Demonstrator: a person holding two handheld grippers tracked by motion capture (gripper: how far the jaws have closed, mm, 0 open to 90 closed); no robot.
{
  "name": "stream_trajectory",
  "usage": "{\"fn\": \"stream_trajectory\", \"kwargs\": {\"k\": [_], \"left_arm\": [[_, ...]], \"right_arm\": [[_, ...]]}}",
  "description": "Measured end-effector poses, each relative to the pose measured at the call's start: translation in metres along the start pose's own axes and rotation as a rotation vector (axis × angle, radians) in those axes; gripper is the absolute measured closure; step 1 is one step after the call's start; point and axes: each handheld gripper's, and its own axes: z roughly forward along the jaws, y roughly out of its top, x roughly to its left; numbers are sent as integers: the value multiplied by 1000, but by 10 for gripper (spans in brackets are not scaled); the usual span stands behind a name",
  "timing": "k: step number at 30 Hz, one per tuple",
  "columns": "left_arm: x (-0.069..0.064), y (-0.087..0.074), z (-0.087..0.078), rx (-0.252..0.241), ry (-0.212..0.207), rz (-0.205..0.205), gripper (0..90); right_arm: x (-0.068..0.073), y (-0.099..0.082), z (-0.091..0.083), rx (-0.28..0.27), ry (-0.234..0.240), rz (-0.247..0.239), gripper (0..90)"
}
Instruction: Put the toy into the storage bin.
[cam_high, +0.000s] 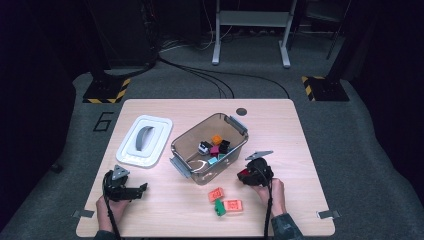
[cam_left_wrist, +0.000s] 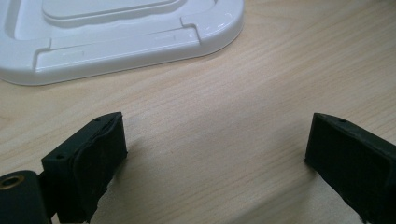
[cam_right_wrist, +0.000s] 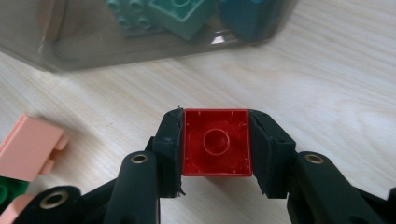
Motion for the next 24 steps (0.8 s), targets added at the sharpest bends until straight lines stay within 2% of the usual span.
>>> {"fn": "stream_trajectory", "kwargs": {"k": [1,11,18,22,24], "left_arm": [[-1,0,1,-8,1,-10,51],[-1,0,0,-7,1,-9,52],[-1,0,0,-8,1,-9,52],[-1,0,0,-8,1,-9,53],[-1,0,0,-8,1,-9,53]], "right_arm": [[-3,0,-1,-6,-5,2,586],[-30,5,-13,-48,-49,63,586],[-48,14,-21,-75,-85,79,586],[-56,21,-25,-85,-88,95,587],[-60,25,-27,-92,-98,89,587]]}}
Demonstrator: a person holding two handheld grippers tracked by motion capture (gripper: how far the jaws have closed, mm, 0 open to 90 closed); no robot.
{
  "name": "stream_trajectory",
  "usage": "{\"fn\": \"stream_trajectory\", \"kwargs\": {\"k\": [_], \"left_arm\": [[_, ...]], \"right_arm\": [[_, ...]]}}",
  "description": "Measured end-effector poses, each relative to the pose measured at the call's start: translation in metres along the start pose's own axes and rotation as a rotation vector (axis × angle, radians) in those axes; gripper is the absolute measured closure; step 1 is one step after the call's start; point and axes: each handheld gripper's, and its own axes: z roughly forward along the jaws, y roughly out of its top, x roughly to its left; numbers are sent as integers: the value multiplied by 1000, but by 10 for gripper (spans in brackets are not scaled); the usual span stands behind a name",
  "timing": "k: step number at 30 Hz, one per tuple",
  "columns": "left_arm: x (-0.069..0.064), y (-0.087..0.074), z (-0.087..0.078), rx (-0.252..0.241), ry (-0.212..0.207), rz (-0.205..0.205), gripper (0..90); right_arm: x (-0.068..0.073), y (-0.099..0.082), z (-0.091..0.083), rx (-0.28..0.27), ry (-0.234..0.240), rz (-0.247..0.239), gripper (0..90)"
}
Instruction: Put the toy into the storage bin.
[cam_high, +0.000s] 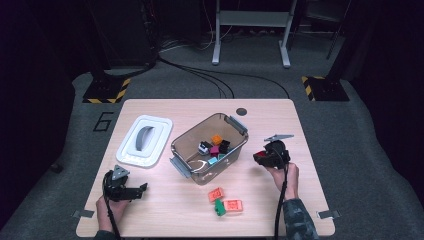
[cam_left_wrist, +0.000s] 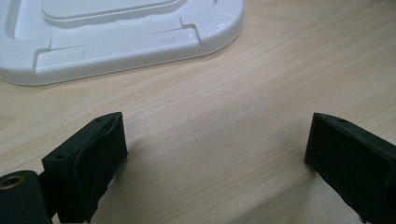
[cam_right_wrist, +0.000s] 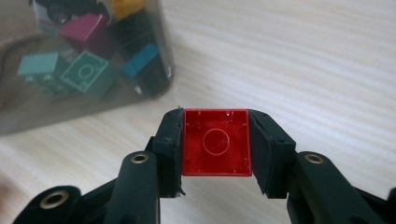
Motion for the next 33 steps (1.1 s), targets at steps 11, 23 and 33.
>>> {"fn": "stream_trajectory", "kwargs": {"k": [11,23,33], "left_arm": [[0,0,0,1,-1,3,54],[0,0,0,-6,1,2,55],[0,0,0,1,-1,5,55]], "right_arm": [[-10,24,-5,-12,-31,1,587],[-19,48,-13,-35,-44,-4,587],[-17,71,-23,-61,-66,-29,587]]}}
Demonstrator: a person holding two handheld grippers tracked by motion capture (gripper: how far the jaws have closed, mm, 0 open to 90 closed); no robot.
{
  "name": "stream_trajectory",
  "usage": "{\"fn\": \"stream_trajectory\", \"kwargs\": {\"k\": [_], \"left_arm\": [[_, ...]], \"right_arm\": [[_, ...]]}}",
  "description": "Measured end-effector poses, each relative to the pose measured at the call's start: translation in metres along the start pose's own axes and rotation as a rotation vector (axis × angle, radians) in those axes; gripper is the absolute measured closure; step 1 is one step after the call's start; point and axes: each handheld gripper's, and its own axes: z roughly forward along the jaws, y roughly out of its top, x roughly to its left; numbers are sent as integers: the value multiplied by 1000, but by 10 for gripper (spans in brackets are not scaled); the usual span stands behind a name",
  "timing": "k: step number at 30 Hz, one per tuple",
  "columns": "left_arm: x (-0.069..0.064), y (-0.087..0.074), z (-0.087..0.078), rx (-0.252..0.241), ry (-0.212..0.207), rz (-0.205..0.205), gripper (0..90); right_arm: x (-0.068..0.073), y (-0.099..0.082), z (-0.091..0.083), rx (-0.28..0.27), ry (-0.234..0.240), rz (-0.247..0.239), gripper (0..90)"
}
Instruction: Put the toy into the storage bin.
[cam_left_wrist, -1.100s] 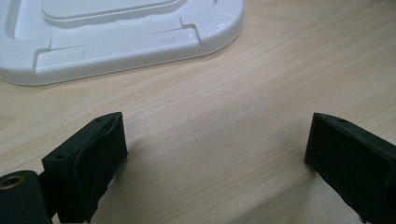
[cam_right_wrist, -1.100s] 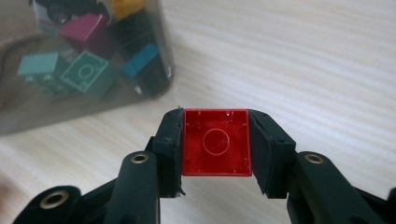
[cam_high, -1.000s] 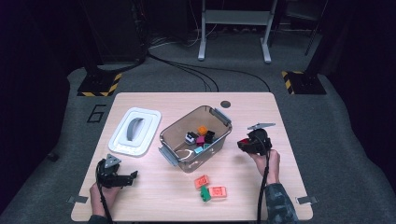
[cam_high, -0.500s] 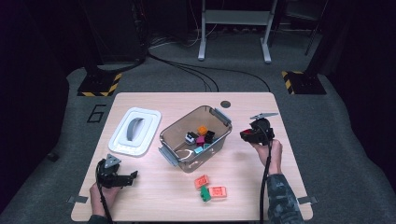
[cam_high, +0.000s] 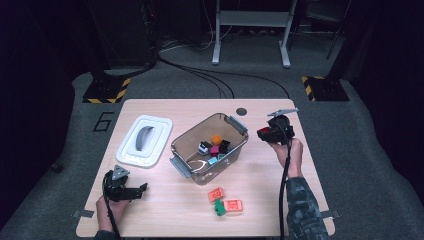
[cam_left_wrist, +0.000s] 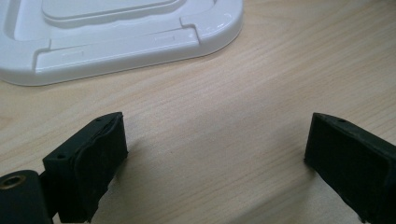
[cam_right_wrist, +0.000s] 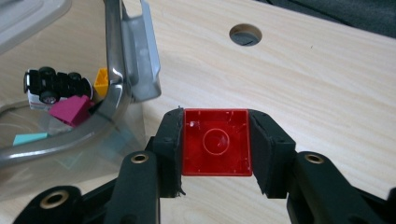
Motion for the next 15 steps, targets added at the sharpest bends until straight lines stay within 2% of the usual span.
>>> {"fn": "stream_trajectory", "kwargs": {"k": [11,15], "left_arm": [[0,0,0,0,-1,0,56],[0,0,0,-1,1,0,56]], "right_arm": [[9,22,-13,-38,-13,-22,587],[13,28,-17,-53,-14,-47,587]]}}
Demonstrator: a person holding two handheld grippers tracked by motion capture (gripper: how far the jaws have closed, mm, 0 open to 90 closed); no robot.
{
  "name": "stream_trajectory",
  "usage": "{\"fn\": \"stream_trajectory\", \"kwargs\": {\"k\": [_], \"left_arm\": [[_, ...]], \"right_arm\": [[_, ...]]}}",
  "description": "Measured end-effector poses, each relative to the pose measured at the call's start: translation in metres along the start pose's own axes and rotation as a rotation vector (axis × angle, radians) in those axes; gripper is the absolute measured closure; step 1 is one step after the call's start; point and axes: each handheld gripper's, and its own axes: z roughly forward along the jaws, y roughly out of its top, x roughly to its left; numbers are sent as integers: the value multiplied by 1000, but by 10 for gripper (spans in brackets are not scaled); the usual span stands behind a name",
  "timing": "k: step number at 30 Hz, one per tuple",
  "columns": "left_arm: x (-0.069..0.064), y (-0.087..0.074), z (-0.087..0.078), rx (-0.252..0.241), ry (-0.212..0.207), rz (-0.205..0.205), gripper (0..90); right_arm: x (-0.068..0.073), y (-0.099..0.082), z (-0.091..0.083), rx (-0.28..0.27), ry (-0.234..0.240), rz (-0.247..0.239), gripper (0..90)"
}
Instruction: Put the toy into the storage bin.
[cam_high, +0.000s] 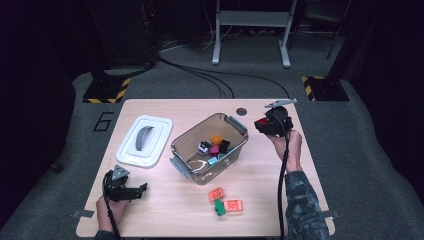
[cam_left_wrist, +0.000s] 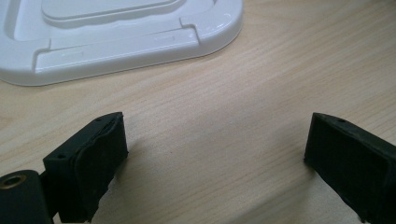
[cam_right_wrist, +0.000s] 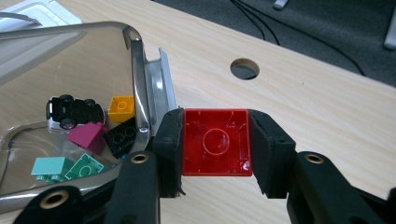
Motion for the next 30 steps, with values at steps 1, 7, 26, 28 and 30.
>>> {"fn": "stream_trajectory", "kwargs": {"k": [1,7,26,28,30], "left_arm": [[0,0,0,-3,-1,-1,57],[0,0,0,1,-1,1,57],[0,0,0,0,1,7,57],[1,0,-1,9,-3,9,56],[1,0,0,8,-3,8,57]], "right_arm": [[1,1,-1,-2,-1,-4,587],[9,11,-6,-13,22,-21,587],[54,27,-4,-9,136,-111,586],[59,27,-1,-6,151,-120,587],[64,25,1,2,170,-126,587]]}}
